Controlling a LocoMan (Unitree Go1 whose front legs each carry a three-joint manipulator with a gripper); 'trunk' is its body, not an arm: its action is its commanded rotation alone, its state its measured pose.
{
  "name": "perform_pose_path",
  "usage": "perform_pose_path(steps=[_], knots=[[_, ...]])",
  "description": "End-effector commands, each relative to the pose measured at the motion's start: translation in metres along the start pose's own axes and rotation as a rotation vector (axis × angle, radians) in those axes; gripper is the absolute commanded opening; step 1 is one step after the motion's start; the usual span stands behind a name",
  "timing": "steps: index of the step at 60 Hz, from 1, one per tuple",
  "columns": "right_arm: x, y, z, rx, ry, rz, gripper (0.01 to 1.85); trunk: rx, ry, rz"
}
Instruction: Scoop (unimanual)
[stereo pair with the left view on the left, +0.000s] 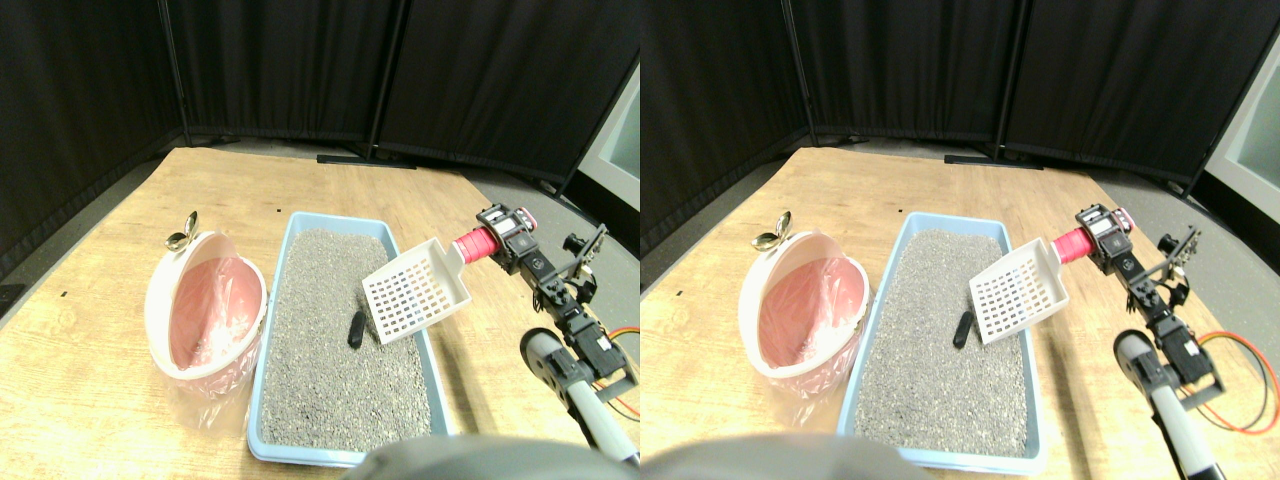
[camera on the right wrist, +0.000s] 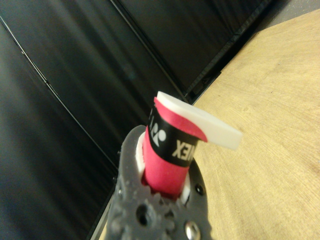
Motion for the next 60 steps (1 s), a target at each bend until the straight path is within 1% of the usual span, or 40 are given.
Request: perform_pose_path(steps=[1,4,5,8,9,14,16,21,23,26,27,33,35,39,44,46,47,51,54,57,60], knots=[[0.007,0.001,0.014,-0.010,-0.083,-0.004,0.24,-0.027,0.025,-0.009],[0.009,0.001,0.014,-0.043,-0.067,-0.003,0.25,-0.027,0.025,-0.009],[0.010,0.001,0.014,-0.047,-0.067,-0.002,0.25,-0.029,0.027,-0.018],[0.011,0.000,0.015,-0.061,-0.075,0.008,0.21,-0.029,0.027,-0.018],[0.011,0.000,0.015,-0.065,-0.077,0.010,0.18,-0.031,0.032,-0.024],[0.011,-0.001,0.019,-0.075,-0.083,0.011,0.26,-0.033,0.031,-0.026],[0.012,-0.002,0.020,-0.087,-0.093,0.024,0.20,-0.035,0.032,-0.029],[0.012,-0.002,0.023,-0.107,-0.083,0.038,0.22,-0.038,0.034,-0.030],[0.013,-0.003,0.027,-0.119,-0.087,0.063,0.22,-0.038,0.034,-0.030],[0.014,-0.004,0.028,-0.125,-0.090,0.075,0.22,-0.038,0.035,-0.031],[0.015,-0.004,0.029,-0.129,-0.089,0.077,0.22,-0.039,0.037,-0.031],[0.015,-0.004,0.033,-0.143,-0.060,0.069,0.19,-0.039,0.036,-0.033],[0.016,-0.005,0.033,-0.165,-0.060,0.082,0.17,-0.041,0.039,-0.033],[0.019,-0.005,0.029,-0.172,-0.065,0.113,0.18,-0.042,0.038,-0.032],[0.020,-0.003,0.027,-0.193,-0.038,0.106,0.20,-0.045,0.041,-0.030],[0.020,-0.003,0.026,-0.202,-0.030,0.111,0.17,-0.046,0.042,-0.029],[0.021,-0.002,0.026,-0.211,-0.015,0.116,0.14,-0.046,0.042,-0.029],[0.021,0.000,0.027,-0.217,0.002,0.109,0.11,-0.048,0.043,-0.027],[0.022,0.001,0.027,-0.212,0.002,0.114,0.12,-0.049,0.045,-0.025],[0.023,0.003,0.026,-0.208,-0.009,0.132,0.13,-0.051,0.050,-0.023],[0.024,0.005,0.026,-0.210,-0.003,0.137,0.11,-0.052,0.050,-0.021]])
